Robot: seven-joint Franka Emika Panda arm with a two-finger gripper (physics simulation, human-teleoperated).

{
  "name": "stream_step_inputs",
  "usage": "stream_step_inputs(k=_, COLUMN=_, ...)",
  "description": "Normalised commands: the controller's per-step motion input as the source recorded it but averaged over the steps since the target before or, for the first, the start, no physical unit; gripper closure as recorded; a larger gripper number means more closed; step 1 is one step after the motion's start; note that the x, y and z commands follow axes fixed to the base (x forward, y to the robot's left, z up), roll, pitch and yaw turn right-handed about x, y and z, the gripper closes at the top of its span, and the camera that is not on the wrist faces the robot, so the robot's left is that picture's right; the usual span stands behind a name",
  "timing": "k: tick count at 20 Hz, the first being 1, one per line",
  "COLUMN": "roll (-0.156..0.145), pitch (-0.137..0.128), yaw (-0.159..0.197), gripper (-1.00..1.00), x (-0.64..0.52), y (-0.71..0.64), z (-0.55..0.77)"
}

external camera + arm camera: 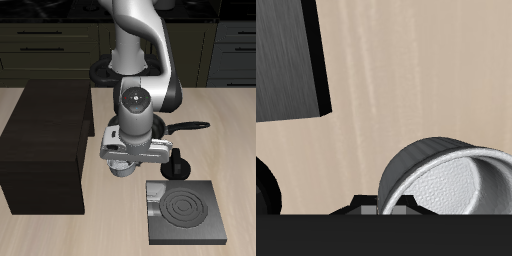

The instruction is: Place the ramekin on the bottom layer of the wooden shelf

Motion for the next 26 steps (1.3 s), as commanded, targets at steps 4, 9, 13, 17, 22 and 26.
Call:
stream_step_inputs(k=4, roll=-0.032, pitch=-0.015, yaw=0.011, gripper=1.0, x=0.01, y=-0.26, z=0.05)
stream_step_inputs(k=9, roll=-0.014, pitch=0.01, yaw=0.018, gripper=1.0, x=0.03, y=-0.21, z=-0.01)
stream_step_inputs(k=13, roll=-0.031, pitch=0.02, yaw=0.017, gripper=1.0, x=0.03, y=-0.37, z=-0.03)
stream_step_inputs(k=17, roll=-0.031, pitch=-0.023, yaw=0.029, gripper=1.0, x=-0.07, y=-0.33, z=0.08)
stream_step_inputs(k=22, roll=-0.022, pitch=0.005, yaw=0.003, gripper=1.0, x=-0.06, y=-0.23, z=0.09)
stream_step_inputs(k=26, roll=-0.036, pitch=-0.039, yaw=-0.003, gripper=1.0, x=-0.08, y=-0.32, z=0.19)
